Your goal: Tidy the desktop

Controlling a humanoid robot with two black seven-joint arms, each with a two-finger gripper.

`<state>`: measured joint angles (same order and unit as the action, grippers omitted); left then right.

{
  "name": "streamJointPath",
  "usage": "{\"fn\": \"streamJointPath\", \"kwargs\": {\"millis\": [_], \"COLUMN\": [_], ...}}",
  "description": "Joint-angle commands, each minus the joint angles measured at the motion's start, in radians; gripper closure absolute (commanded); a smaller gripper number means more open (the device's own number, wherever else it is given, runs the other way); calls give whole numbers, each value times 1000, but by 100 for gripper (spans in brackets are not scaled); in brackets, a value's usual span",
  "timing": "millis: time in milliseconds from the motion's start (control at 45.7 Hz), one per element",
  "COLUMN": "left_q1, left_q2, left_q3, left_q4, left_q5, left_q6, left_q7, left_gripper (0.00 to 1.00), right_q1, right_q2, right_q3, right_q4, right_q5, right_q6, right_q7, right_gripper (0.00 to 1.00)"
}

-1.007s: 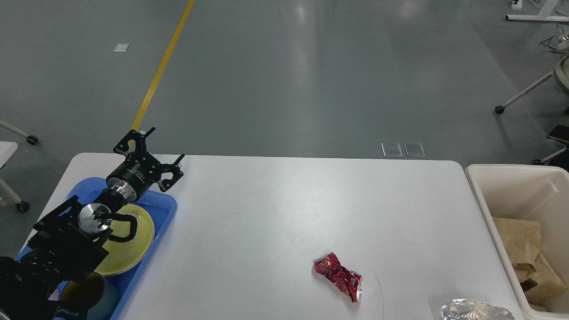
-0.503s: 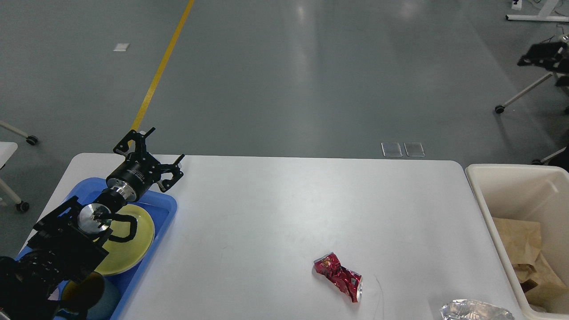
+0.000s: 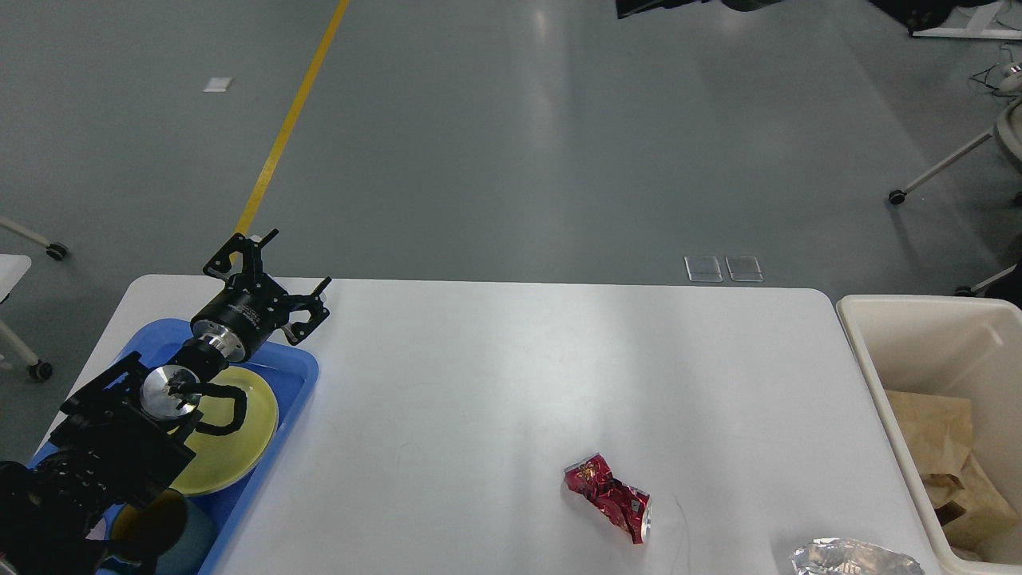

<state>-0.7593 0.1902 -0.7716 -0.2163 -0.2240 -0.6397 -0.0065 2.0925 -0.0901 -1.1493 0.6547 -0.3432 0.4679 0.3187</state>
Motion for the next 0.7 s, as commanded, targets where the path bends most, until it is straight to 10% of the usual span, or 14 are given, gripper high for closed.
{"fn": "streamJointPath", "kwargs": {"millis": [0, 678], "left_q1": [0, 0], "left_q2": [0, 0], "left_q3": [0, 0], "left_q4": [0, 0], "left_q5": [0, 0], "left_q6": [0, 0], "left_q7": [0, -1], "left_gripper": [4, 4], "right_q1": [21, -38], "right_q2": [144, 291], "right_q3": [-7, 19], "right_q4": [13, 493], "right_q5": [-75, -471], "right_q6": [0, 8], "right_q7": [2, -6], "right_gripper": [0, 0]}}
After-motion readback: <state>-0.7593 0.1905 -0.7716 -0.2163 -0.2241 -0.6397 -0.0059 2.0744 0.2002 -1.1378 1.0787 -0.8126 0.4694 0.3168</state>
